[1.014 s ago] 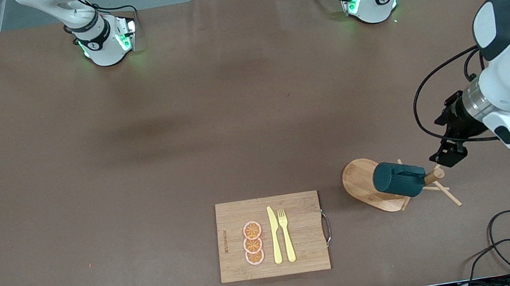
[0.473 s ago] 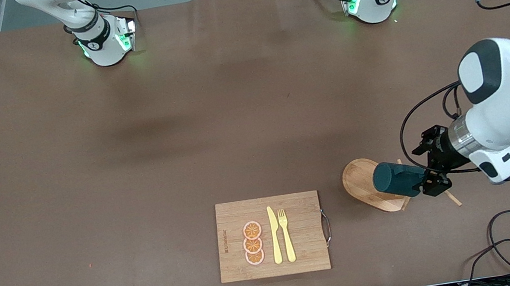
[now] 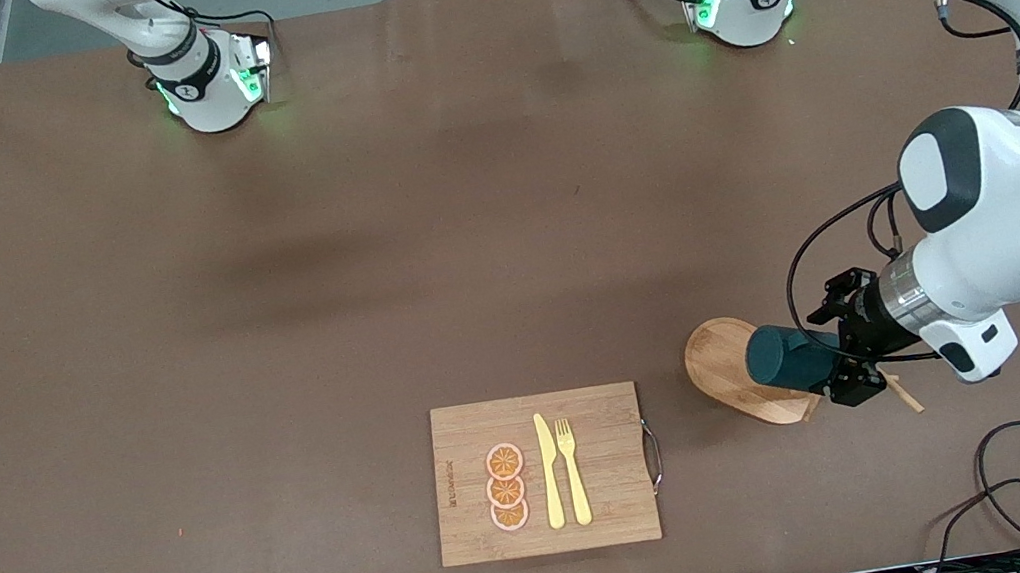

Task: Transfer cup from left to right arm and place
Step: 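Close the left gripper on the teal mug's rim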

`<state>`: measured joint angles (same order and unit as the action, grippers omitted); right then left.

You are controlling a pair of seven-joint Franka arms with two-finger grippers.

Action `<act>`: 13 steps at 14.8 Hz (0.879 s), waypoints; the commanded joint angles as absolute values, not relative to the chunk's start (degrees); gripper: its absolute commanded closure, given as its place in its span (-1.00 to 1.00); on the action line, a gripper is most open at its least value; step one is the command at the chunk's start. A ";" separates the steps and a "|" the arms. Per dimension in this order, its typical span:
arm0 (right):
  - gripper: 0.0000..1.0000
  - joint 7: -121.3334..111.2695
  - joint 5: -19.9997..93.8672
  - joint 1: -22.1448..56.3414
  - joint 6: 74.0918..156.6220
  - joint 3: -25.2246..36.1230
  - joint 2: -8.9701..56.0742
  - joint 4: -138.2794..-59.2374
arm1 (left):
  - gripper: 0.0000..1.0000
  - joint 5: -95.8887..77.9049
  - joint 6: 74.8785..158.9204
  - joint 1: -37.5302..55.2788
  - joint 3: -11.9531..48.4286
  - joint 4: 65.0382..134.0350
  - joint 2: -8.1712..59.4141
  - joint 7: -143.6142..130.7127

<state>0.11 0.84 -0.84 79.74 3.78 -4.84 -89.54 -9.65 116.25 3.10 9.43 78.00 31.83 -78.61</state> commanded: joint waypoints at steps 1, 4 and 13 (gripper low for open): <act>-1.00 -0.35 1.05 -0.62 79.72 3.96 -5.71 -90.44 | -1.00 -10.72 117.86 3.16 9.40 77.17 33.22 -79.10; -1.00 -0.35 1.05 -0.62 79.72 3.96 -5.71 -90.53 | -1.00 -11.25 119.26 3.16 9.40 77.17 34.36 -79.01; -1.00 -0.35 1.05 -0.62 79.72 4.04 -5.71 -90.70 | -1.00 -12.74 122.52 2.90 9.40 77.34 36.38 -77.96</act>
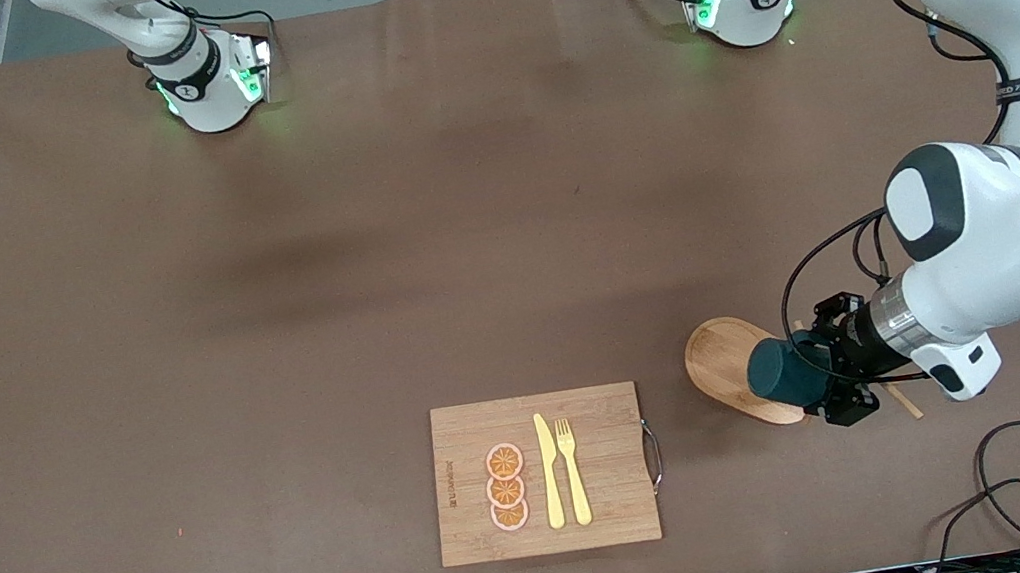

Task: Transfer cup from left to right arm and place
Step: 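Close the left gripper on the teal mug's rim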

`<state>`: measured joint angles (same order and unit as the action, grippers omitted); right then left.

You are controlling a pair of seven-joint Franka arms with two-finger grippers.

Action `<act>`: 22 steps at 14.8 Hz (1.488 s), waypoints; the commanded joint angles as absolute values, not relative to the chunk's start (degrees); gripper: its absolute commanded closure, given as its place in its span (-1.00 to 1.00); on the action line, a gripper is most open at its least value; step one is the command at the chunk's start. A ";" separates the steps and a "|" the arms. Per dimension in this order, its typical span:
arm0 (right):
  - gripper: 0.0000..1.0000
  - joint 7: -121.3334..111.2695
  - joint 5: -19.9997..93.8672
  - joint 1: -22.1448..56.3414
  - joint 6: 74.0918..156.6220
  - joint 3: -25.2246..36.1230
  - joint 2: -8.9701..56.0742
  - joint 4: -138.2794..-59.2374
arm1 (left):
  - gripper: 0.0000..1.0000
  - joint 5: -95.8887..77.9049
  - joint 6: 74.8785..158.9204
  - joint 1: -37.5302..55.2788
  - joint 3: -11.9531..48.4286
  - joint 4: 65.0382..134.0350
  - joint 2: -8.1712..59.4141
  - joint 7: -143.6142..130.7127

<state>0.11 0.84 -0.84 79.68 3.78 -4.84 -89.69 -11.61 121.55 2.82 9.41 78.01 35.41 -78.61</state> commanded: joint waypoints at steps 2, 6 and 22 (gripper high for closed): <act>-1.00 -0.35 1.05 -0.62 79.72 4.04 -5.71 -90.70 | -0.99 -12.83 122.78 3.16 9.49 77.34 36.47 -77.96; -1.00 -0.35 1.05 -0.70 79.72 4.04 -5.71 -90.79 | -0.56 -12.74 122.87 3.25 9.49 77.34 36.47 -77.44; -1.00 -0.35 1.05 -0.70 79.72 4.04 -5.71 -90.88 | -0.14 -13.62 122.26 2.72 14.94 77.08 31.38 -77.51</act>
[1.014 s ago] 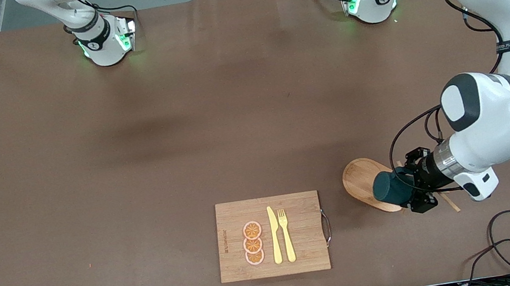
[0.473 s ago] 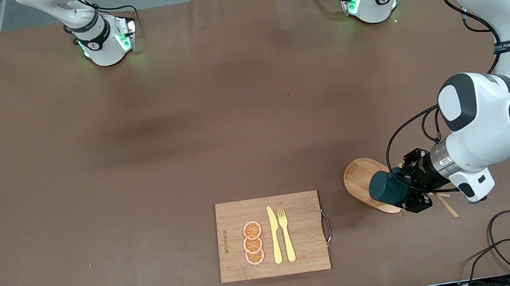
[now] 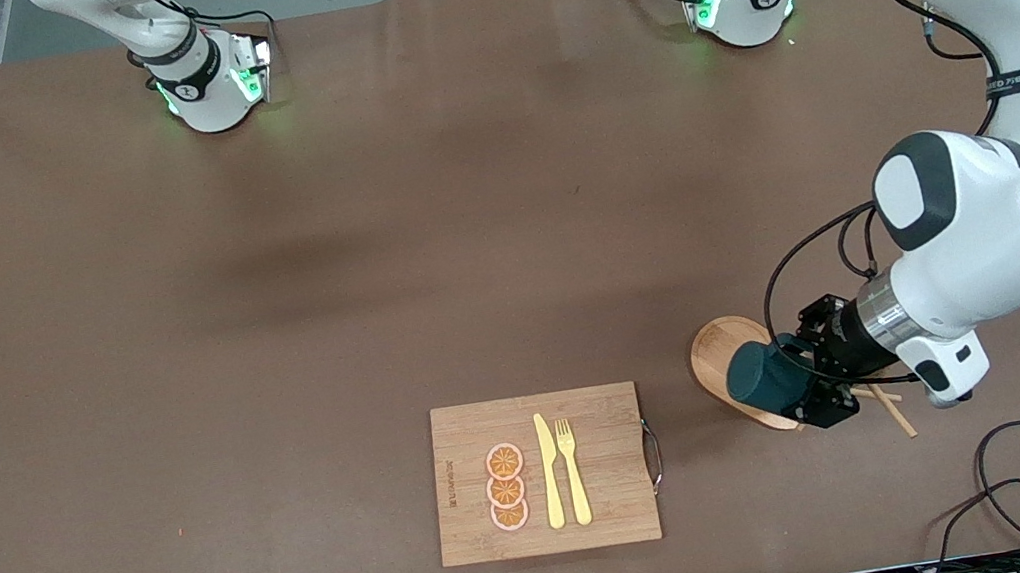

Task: Transfer cup from left to right arm and place
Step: 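Close the left gripper on the teal mug's rim, then lift the teal mug off the stand and carry it toward the table middle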

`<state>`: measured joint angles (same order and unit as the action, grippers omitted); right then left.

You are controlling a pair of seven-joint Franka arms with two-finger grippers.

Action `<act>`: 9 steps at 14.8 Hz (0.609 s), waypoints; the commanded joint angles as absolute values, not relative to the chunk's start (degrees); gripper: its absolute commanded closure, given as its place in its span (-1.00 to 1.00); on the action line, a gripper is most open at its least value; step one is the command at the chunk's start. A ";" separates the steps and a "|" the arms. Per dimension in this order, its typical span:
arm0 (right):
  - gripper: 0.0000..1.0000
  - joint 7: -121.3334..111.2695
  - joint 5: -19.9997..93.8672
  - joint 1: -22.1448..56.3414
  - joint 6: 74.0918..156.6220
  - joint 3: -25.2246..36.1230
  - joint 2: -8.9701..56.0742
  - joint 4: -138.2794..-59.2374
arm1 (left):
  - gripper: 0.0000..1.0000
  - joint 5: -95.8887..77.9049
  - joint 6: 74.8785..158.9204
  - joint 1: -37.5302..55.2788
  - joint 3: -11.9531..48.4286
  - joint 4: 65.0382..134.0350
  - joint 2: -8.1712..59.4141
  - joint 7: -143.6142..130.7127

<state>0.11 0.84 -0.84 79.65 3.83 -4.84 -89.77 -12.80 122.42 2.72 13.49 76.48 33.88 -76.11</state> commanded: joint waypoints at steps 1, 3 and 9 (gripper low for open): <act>-1.00 -0.35 1.05 -0.70 79.80 4.04 -5.71 -90.97 | -0.14 -13.54 122.26 2.90 15.99 77.17 31.03 -79.26; -1.00 -0.35 1.05 -0.70 79.89 4.04 -5.71 -91.14 | -0.14 -12.05 122.34 3.34 18.01 77.17 30.59 -83.13; -1.00 -0.35 1.05 -0.70 79.98 4.04 -5.71 -91.06 | -0.11 3.67 122.52 17.46 18.46 77.17 29.09 -90.77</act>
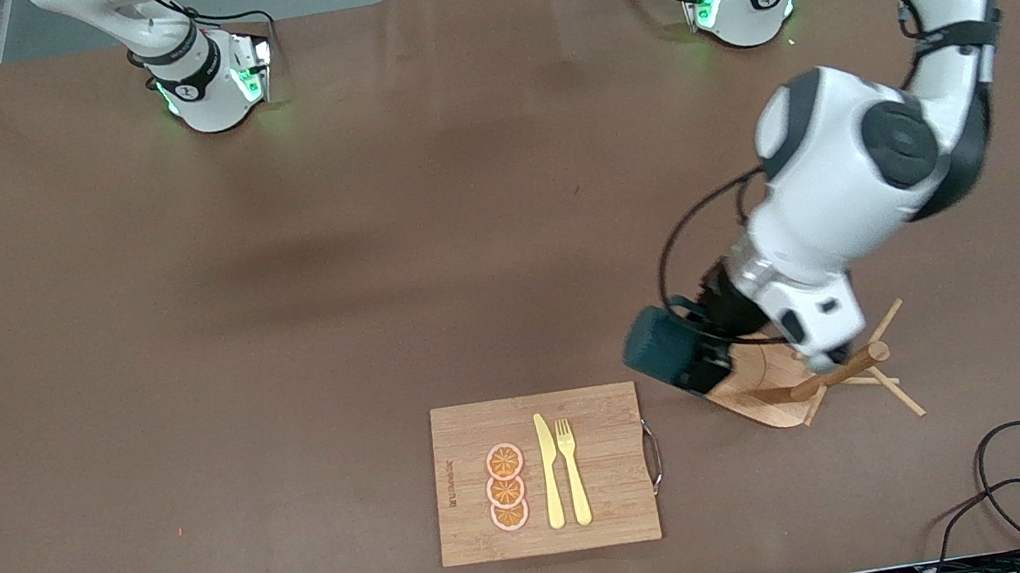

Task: Transfer cup from left to right arm and place
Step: 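Lift the teal mug off the stand and carry it toward the table middle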

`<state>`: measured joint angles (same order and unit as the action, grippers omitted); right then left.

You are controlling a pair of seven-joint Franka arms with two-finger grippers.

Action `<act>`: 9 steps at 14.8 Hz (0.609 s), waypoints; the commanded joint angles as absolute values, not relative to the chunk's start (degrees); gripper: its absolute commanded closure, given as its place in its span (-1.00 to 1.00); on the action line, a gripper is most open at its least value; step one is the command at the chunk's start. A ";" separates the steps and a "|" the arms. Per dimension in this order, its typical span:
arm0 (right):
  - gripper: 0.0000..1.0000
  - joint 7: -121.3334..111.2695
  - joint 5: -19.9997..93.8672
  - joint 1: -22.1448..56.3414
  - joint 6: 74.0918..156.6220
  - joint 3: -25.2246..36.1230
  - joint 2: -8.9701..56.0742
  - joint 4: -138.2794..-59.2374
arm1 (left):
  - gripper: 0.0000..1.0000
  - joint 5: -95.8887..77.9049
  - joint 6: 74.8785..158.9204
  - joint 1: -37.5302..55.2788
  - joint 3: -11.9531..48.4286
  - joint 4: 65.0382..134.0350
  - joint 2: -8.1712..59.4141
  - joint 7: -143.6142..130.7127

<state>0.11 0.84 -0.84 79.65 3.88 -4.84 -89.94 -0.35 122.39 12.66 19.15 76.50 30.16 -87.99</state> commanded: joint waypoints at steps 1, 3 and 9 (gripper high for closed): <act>-1.00 -0.26 1.05 -0.70 80.07 4.04 -5.71 -90.97 | -0.10 6.56 122.69 20.36 18.28 77.08 29.18 -93.23; -1.00 -0.18 1.05 -0.79 79.89 4.04 -5.63 -90.70 | -0.09 15.34 122.87 25.64 18.37 77.17 29.79 -98.24; -1.00 0.53 0.62 -0.62 79.63 4.04 -5.45 -89.74 | -0.11 42.23 122.78 41.64 17.93 77.34 36.46 -110.28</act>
<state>0.13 0.84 -0.84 79.71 3.96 -4.84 -89.81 35.42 122.41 38.32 18.89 77.95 34.38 -107.20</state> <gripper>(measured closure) 0.000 0.137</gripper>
